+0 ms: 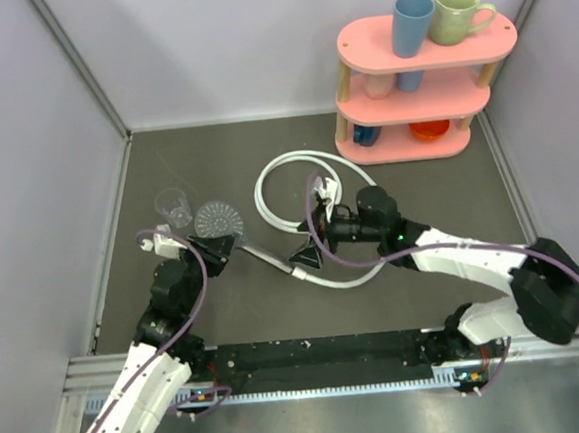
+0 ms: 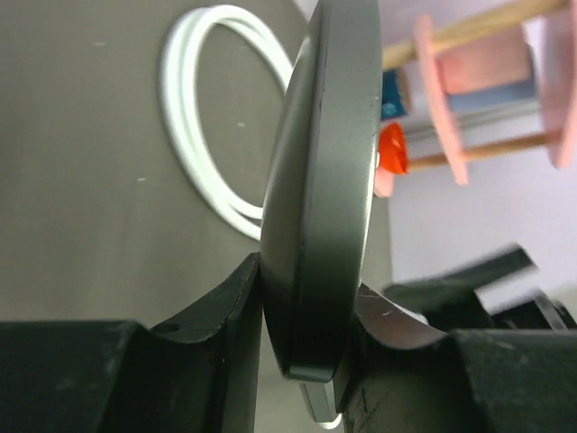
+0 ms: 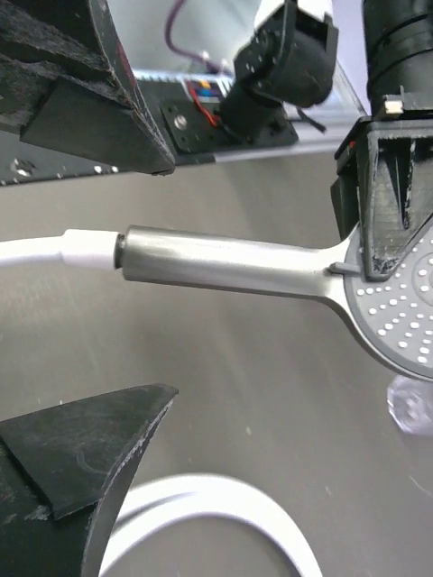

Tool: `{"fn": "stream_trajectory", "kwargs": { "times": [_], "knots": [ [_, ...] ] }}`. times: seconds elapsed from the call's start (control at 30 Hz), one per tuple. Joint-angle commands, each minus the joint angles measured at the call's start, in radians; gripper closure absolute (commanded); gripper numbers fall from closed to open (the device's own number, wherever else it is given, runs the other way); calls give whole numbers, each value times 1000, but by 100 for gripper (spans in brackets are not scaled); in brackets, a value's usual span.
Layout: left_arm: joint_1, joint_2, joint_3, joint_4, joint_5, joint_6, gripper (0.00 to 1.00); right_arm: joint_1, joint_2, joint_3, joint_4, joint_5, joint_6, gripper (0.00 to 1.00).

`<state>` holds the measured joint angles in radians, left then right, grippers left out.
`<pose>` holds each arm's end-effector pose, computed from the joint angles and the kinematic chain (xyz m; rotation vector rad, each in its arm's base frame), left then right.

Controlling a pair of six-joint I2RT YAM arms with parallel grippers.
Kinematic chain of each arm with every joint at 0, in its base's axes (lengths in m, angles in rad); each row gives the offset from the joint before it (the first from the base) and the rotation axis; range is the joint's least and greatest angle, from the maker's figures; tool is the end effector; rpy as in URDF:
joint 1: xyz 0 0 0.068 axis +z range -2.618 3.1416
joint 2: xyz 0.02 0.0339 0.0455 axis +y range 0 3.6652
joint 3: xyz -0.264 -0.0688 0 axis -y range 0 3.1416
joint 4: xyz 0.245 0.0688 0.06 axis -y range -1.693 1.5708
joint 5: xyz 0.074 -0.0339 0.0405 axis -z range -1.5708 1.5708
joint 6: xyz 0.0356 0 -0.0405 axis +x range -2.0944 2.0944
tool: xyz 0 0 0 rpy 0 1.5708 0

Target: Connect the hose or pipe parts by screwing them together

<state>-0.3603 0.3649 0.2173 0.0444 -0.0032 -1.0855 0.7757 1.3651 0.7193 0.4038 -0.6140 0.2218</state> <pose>0.1250 -0.0470 0.2197 -0.6386 1.6761 -1.0679 0.1983 0.2233 0.2477 -0.9715 1.6954 1.2384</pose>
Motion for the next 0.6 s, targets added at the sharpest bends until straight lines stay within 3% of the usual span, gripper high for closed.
{"fn": "stream_trajectory", "kwargs": {
  "times": [0.0, 0.23, 0.57],
  "knots": [
    [-2, 54, 220, -367, -155, -74, 100, 121, -136, -18, -126, 392, -217, 1],
    [-2, 279, 465, -746, -242, -186, 100, 390, -186, 6, -249, 808, -559, 4],
    [-2, 378, 617, -913, -210, -318, 100, 605, -5, 57, -200, 1086, -710, 12]
  ]
}}
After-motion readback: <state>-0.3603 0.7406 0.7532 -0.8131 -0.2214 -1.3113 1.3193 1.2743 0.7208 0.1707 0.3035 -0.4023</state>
